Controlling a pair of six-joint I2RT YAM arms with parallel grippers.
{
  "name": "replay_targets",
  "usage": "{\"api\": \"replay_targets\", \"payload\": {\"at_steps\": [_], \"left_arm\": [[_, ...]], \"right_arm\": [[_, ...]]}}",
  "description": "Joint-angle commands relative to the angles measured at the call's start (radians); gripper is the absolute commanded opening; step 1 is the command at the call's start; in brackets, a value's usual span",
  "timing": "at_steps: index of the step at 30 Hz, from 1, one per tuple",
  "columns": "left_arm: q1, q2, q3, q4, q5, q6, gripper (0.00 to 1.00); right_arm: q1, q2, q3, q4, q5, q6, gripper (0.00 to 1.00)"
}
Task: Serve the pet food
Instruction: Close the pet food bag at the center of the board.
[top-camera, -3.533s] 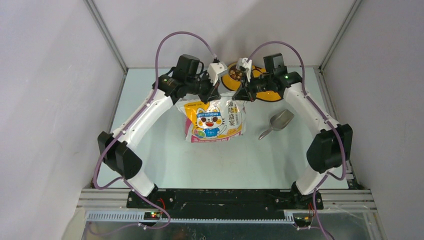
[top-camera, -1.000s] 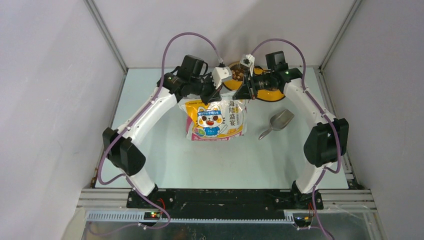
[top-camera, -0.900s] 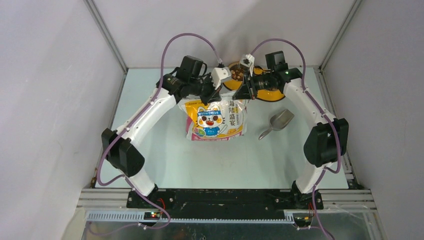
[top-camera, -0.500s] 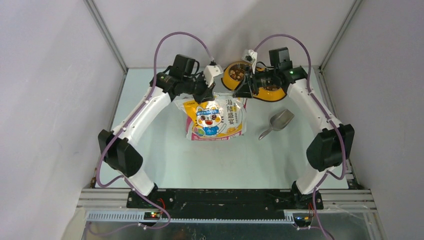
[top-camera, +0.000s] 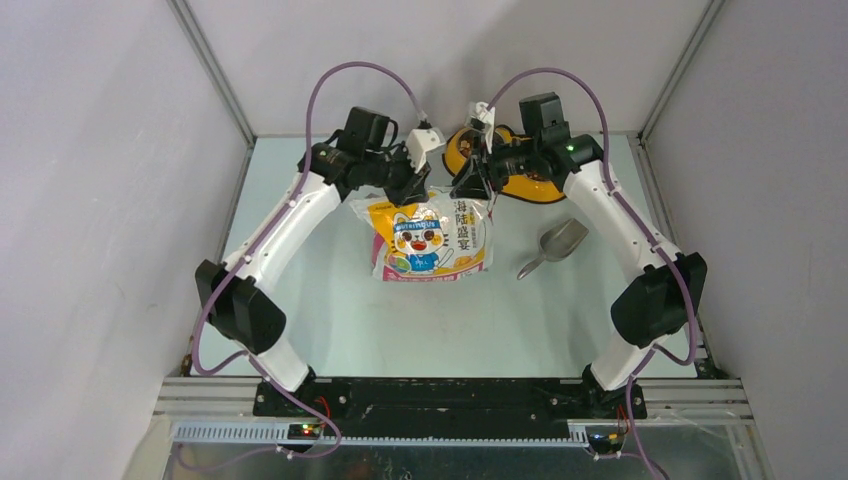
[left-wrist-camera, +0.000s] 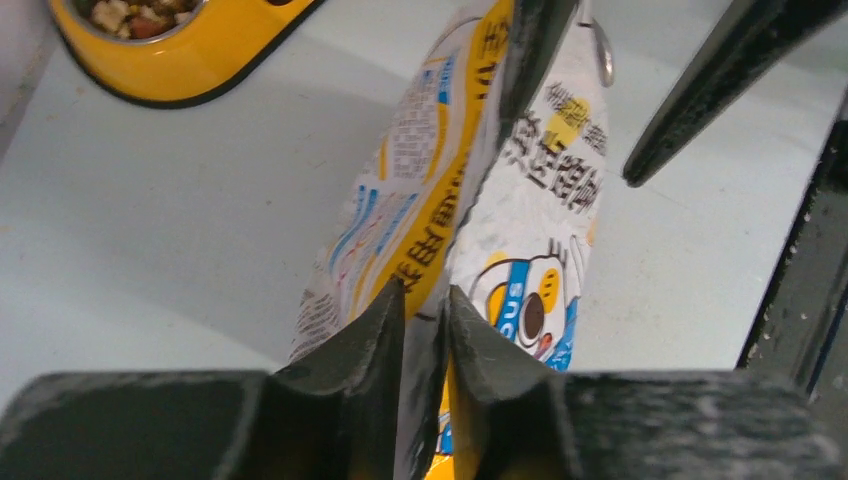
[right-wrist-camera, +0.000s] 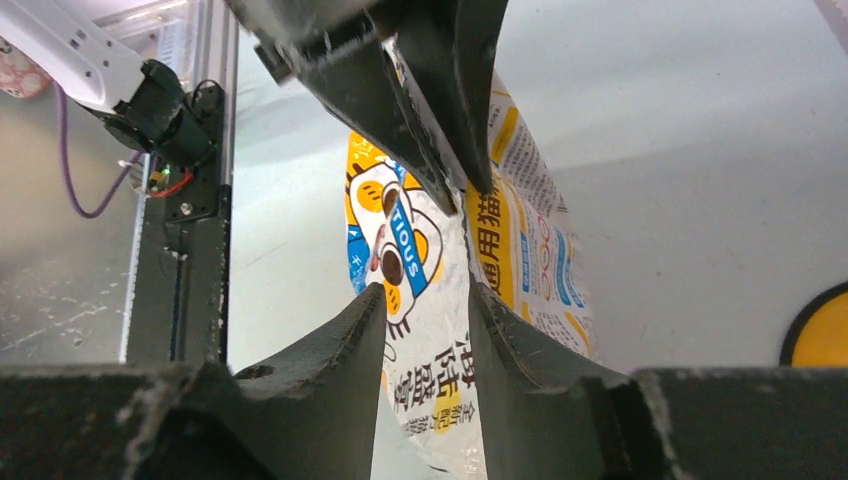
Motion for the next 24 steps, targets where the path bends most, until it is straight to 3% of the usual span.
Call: {"api": "replay_targets", "payload": {"at_steps": [1, 5, 18, 20, 23, 24], "left_arm": [[0.03, -0.047, 0.064, -0.007, -0.07, 0.005, 0.32], [0.038, -0.07, 0.047, -0.02, -0.077, 0.022, 0.38], [0.08, -0.132, -0.056, -0.025, -0.054, 0.05, 0.36], [0.08, -0.13, -0.051, -0.034, -0.046, 0.055, 0.27], [0.081, -0.119, -0.041, -0.056, -0.039, 0.064, 0.04], [0.081, -0.118, -0.04, -0.058, -0.038, 0.066, 0.02]], "right_arm": [[-0.003, 0.003, 0.025, -0.051, 0.059, -0.094, 0.39], [-0.028, -0.006, -0.005, -0.041, 0.065, -0.107, 0.38], [-0.057, -0.015, -0.05, -0.023, 0.095, -0.138, 0.35], [-0.062, -0.017, -0.05, -0.014, 0.092, -0.134, 0.35], [-0.066, -0.026, -0.05, 0.001, 0.088, -0.132, 0.39], [-0.069, -0.033, -0.049, 0.006, 0.08, -0.131, 0.4]]}}
